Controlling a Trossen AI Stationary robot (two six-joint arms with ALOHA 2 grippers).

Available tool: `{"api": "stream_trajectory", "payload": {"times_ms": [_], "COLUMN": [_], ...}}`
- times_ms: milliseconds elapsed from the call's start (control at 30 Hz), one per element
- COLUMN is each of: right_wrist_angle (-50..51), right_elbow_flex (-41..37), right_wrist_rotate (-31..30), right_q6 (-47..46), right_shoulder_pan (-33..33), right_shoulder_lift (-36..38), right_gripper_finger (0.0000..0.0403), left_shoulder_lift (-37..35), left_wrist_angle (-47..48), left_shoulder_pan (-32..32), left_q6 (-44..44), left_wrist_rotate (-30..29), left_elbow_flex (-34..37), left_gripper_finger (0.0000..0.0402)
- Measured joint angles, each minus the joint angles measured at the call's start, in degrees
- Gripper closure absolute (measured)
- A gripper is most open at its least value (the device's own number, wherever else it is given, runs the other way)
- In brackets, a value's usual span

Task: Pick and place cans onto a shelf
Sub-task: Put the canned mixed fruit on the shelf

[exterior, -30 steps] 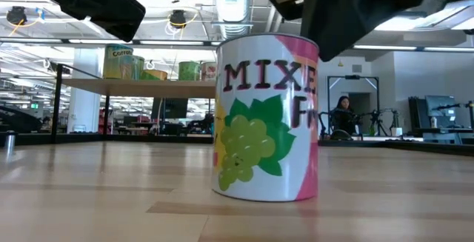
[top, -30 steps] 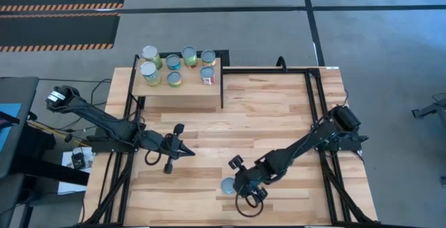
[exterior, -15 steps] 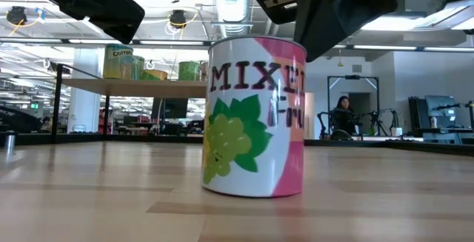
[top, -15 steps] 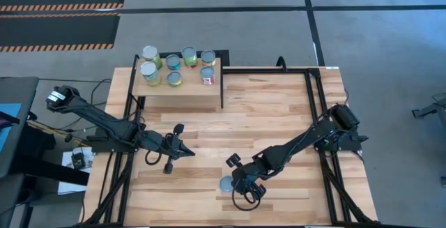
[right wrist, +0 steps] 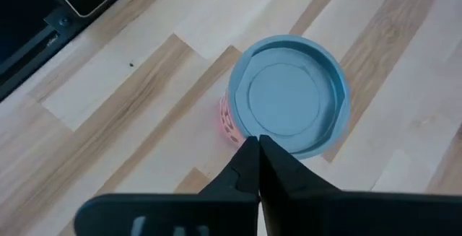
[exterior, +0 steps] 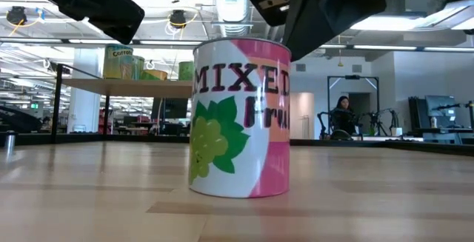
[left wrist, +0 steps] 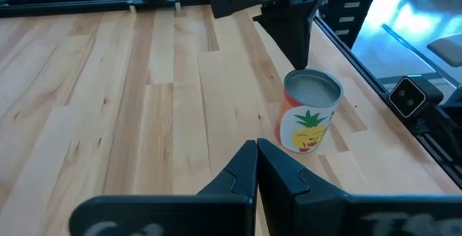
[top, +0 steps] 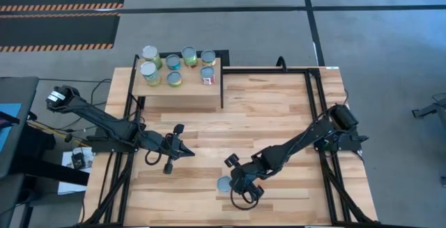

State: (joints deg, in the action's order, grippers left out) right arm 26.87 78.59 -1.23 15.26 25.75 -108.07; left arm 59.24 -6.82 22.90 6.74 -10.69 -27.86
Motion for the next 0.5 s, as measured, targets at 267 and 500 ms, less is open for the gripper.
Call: {"api": "stream_trajectory", "payload": {"times_ms": [267,500], "right_wrist_angle": [-0.9,-0.9], "right_elbow_flex": [0.5,2.8], "right_wrist_rotate": [-0.2,-0.1], "right_q6": [0.1,1.6], "right_shoulder_pan": [-3.5,-6.6], "right_shoulder_lift": [0.1,0.2], "right_gripper_finger": [0.0392,0.0394], "left_shoulder_lift": [0.0,0.0], "left_wrist_angle": [0.6,1.6], "left_shoulder_pan": [0.0,0.0], "left_q6": [0.0,0.1], "left_wrist_rotate": [0.0,0.0], "left_elbow_flex": [0.0,0.0], "left_gripper_finger": [0.0401,0.0401]}}
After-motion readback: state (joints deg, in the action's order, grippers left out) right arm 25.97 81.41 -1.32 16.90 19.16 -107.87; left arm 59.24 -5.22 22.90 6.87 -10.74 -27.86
